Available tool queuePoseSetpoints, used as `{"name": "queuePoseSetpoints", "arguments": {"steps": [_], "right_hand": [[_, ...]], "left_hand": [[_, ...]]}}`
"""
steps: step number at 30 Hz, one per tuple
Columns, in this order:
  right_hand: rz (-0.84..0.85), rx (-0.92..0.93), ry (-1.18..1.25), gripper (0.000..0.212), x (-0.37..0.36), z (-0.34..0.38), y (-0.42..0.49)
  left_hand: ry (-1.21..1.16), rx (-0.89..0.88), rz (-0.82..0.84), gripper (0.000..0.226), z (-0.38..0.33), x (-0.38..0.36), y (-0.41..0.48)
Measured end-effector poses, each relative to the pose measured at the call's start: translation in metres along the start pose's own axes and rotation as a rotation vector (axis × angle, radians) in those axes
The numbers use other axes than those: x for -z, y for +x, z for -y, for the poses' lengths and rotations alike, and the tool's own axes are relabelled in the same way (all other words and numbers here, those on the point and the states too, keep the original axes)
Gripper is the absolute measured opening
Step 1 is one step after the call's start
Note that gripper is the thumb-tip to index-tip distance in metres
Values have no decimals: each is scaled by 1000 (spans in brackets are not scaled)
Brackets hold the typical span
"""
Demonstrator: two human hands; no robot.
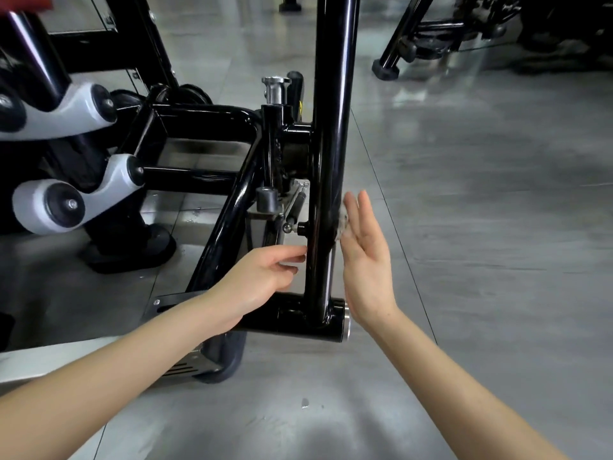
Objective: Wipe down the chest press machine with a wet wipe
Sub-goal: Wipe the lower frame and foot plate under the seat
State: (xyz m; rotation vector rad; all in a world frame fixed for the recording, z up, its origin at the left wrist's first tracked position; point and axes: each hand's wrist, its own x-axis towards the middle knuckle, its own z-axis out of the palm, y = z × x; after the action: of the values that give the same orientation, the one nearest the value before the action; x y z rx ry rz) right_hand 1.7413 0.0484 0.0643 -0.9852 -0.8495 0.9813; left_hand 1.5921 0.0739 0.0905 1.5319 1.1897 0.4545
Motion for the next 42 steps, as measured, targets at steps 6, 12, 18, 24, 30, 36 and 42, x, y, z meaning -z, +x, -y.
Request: {"name": "queuePoseSetpoints", "arguments": {"steps": [6,12,18,24,30,36,42], "right_hand": [[14,326,-189,60,-8,6,17],[-149,5,154,35,1,32,61],[-147,-16,40,25,0,19,39],[-94,140,-280,37,-8,14,16],[-128,332,-325,39,-28,49,71],[94,617,-743,45,11,-12,40],[54,359,-523,44,-2,19,45]], "left_hand": [[35,-15,-113,35,-5,25,-8],[3,-52,-200,29,-14,44,-10],[-55,-59,-293,31,-21,48,-6],[17,-52,-448,20,-28,47,-5],[104,-223,-415,18,-40,44,-7],[161,-275,-456,7,-37,46,2],[87,-262,-437,6,-34,49,8]]}}
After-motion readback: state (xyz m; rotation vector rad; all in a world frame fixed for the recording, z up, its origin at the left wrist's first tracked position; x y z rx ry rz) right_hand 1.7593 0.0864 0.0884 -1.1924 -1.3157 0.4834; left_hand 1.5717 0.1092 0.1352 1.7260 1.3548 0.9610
